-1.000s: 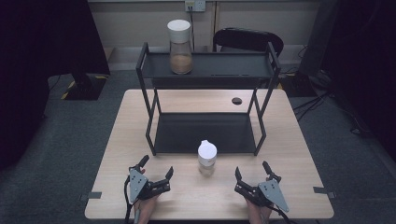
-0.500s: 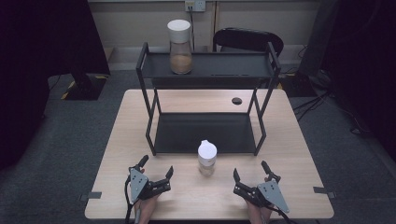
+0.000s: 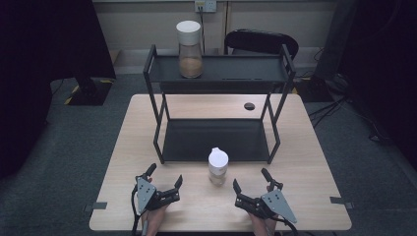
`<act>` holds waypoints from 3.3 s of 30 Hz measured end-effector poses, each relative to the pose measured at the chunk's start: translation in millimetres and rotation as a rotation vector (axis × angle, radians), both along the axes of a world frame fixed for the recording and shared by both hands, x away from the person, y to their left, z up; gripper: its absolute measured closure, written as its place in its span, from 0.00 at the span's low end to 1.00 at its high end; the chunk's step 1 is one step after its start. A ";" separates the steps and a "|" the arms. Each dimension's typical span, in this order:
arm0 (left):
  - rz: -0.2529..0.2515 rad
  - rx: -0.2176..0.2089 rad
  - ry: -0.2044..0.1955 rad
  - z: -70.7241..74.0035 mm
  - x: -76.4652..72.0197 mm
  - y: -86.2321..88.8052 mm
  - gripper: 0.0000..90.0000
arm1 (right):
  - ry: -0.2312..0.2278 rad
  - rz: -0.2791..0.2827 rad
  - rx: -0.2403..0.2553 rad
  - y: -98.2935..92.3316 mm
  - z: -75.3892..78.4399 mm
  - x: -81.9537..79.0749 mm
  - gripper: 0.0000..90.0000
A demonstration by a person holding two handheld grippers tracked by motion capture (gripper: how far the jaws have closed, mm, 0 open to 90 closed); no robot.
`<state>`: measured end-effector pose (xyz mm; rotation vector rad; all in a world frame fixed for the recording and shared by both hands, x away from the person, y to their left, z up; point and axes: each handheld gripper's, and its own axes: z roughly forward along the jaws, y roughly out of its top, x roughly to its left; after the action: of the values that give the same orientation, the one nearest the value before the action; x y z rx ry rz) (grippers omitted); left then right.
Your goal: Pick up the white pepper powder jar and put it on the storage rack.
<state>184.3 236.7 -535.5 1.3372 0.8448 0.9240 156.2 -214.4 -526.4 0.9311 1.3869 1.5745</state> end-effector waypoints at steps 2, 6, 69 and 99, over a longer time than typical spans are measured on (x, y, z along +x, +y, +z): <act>0.000 0.000 0.000 0.0 0.0 0.0 0.00 | -0.006 0.003 0.006 1.6 0.2 0.0 0.00; 0.000 0.000 0.000 0.0 0.0 0.0 0.00 | 0.019 0.026 0.036 1.8 4.7 1.1 0.03; 0.006 0.000 -0.001 -0.1 -0.4 -1.0 0.01 | 0.241 0.049 -0.102 74.0 34.5 57.3 0.31; 0.007 0.001 0.000 0.0 -0.4 -1.0 0.01 | 0.201 0.065 -0.099 65.5 50.4 51.1 0.34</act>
<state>183.8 235.6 -535.5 1.3353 0.8493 0.9299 207.3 -148.9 -476.0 1.0150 1.6344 1.4761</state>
